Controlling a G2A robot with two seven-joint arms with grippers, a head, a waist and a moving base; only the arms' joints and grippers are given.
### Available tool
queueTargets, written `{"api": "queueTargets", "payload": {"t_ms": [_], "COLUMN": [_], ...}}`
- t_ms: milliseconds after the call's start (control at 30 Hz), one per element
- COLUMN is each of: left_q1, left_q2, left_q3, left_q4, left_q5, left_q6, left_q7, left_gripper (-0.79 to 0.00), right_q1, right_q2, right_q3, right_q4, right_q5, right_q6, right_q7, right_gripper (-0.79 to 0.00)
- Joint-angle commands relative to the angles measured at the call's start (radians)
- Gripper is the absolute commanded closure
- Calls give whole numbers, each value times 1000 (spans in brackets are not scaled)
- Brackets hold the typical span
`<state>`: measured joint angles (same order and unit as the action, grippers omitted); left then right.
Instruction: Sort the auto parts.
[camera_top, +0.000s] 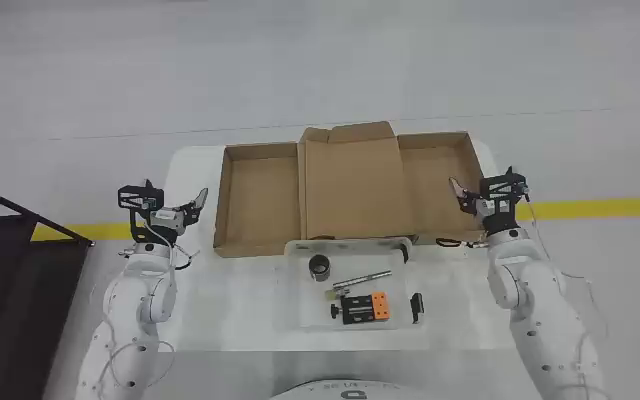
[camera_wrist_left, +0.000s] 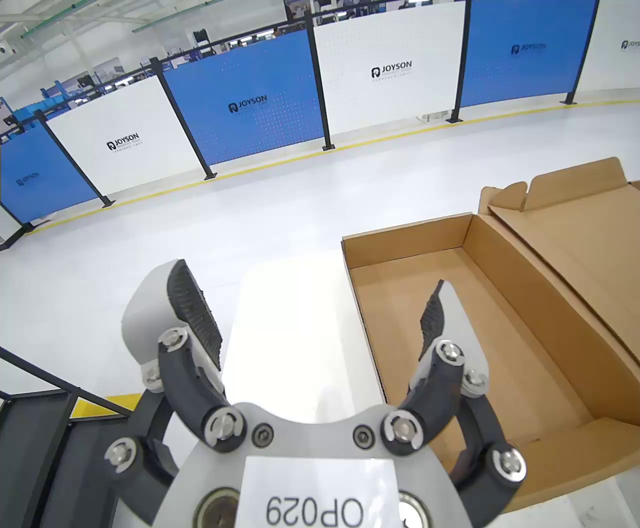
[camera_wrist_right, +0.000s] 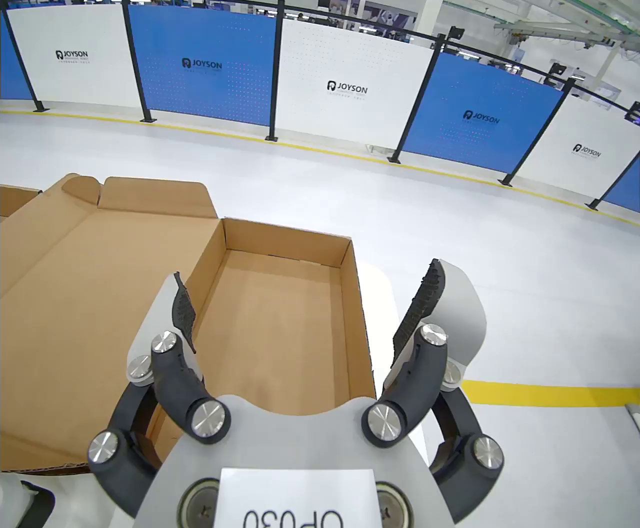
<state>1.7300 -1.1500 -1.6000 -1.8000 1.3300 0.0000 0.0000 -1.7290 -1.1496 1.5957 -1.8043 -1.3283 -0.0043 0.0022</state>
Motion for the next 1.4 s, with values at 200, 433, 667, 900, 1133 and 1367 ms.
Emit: {"api": "queueTargets", "payload": {"t_ms": [200,433,667,900,1133,1367], "left_q1": [0,0,0,0,0,0], "left_q2": [0,0,0,0,0,0], "left_q3": [0,0,0,0,0,0], "left_q4": [0,0,0,0,0,0], "left_q5": [0,0,0,0,0,0], "left_q6": [0,0,0,0,0,0], "left_q7": [0,0,0,0,0,0], "left_gripper": [-785,-785,-785,-785,-785,-785], "right_q1": [39,39,25,-14,-37,-7], "right_q2": [11,11,33,58,84,111], "right_q3": [-45,-45,-28,-2,-77,-178], "right_q4": [-96,-96,-91,-96,-155,-166], "right_q5": [16,16,70,31,-108,-251], "right_q6": [-296,-296,-684,-970,-1008,-1008], "right_q7": [137,137,141,152,171,238], "right_gripper": [-785,-785,-785,-665,-505,-422]}}
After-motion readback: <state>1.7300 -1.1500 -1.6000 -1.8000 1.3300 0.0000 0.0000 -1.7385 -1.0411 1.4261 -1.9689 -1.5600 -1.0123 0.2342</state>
